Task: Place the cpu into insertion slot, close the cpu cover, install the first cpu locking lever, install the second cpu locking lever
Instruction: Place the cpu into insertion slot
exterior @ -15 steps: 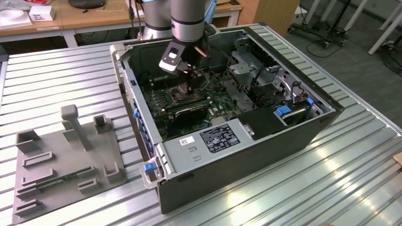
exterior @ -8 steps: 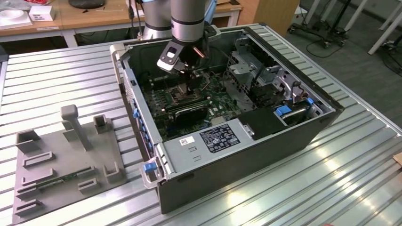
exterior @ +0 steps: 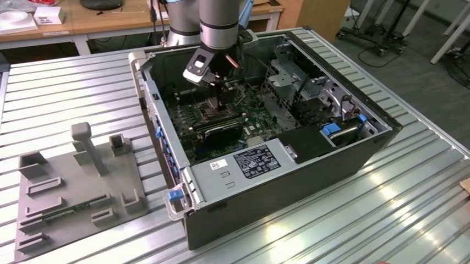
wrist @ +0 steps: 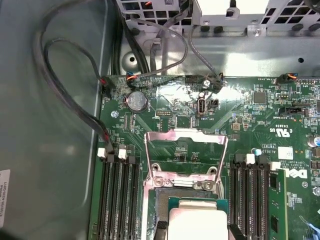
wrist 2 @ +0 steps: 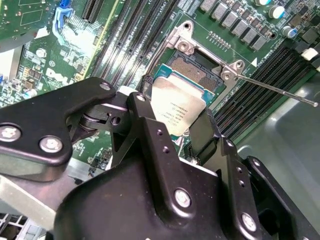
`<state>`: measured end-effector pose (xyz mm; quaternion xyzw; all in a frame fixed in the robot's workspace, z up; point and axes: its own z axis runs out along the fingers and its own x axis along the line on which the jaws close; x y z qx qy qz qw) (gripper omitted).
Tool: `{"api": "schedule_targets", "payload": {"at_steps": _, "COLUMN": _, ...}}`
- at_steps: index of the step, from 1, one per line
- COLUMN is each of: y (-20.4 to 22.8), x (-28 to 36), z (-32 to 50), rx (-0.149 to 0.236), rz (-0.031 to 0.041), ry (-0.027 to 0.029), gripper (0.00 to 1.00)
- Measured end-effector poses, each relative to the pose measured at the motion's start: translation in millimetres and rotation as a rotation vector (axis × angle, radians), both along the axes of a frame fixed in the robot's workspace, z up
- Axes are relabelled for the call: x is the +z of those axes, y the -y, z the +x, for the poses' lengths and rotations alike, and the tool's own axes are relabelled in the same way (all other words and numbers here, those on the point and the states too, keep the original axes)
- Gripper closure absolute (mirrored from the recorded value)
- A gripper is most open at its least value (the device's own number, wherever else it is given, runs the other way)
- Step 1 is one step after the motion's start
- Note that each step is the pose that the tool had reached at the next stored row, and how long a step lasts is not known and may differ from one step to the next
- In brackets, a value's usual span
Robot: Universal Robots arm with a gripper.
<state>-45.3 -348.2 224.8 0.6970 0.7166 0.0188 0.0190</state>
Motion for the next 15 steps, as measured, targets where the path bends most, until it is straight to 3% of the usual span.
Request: {"api": "schedule_targets", "payload": {"at_steps": 15, "y": -2.0, "x": -6.0, "z": -2.0, "rx": -0.031, "rz": 0.0038, "ry": -0.0001, "gripper": 0.46}}
